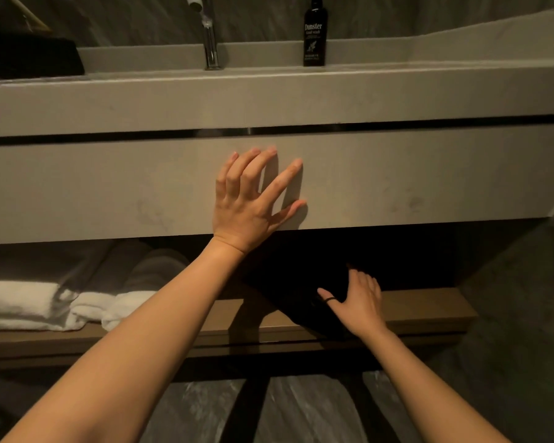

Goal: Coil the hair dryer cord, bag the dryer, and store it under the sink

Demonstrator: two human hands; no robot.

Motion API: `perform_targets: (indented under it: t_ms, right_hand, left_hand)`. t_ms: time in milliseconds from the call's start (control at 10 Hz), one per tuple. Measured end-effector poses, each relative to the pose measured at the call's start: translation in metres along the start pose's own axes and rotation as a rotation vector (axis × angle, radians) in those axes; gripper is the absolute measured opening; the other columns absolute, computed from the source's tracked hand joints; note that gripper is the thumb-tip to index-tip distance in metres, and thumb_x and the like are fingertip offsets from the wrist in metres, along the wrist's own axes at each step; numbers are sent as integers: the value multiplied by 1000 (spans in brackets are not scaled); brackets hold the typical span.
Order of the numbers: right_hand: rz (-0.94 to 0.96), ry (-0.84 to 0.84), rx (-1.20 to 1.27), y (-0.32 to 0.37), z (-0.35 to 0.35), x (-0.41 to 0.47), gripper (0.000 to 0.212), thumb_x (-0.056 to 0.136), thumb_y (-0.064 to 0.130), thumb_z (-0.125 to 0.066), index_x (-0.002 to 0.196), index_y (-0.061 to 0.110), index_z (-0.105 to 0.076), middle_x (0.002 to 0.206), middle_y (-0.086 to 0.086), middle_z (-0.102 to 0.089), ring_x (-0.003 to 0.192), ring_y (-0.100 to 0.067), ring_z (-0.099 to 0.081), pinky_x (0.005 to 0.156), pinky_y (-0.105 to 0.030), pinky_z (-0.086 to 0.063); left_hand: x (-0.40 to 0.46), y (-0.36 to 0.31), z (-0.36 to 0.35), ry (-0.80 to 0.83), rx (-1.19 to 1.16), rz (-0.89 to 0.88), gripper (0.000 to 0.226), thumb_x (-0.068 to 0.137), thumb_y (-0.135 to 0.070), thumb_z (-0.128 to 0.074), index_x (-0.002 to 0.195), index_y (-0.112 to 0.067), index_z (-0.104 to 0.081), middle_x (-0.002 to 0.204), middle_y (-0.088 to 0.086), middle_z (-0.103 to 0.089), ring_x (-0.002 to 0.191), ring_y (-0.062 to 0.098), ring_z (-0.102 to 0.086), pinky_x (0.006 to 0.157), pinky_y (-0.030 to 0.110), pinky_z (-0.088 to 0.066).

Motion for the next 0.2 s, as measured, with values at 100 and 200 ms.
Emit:
perform_targets:
  t_ms: [100,200]
  right_hand:
    - [54,66,9,11,28,-29,88,80,55,-59,148,10,-24,153,-12,-30,143,-27,-23,120,-41,-8]
    - [97,135,28,20,61,-60,90,77,45,-61,150,16,-16,157,-9,-19,145,-25,-14,120,-39,-4]
  left_hand:
    - [7,5,-3,131,-70,8,60,86,-56,-58,135,-25,-44,136,8,-31,128,28,-31,114,42,-18]
    - [-10,-2,12,331,-198,7,57,92,-45,-53,142,-22,-39,144,10,-27,136,31,-26,117,45,-15]
Point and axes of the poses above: each hand's wrist, its own x-axis towards the middle knuckle, its own z-axis out of the back of the hand, y = z × x, the point moved 9 cm from there along x, towards the middle knuckle
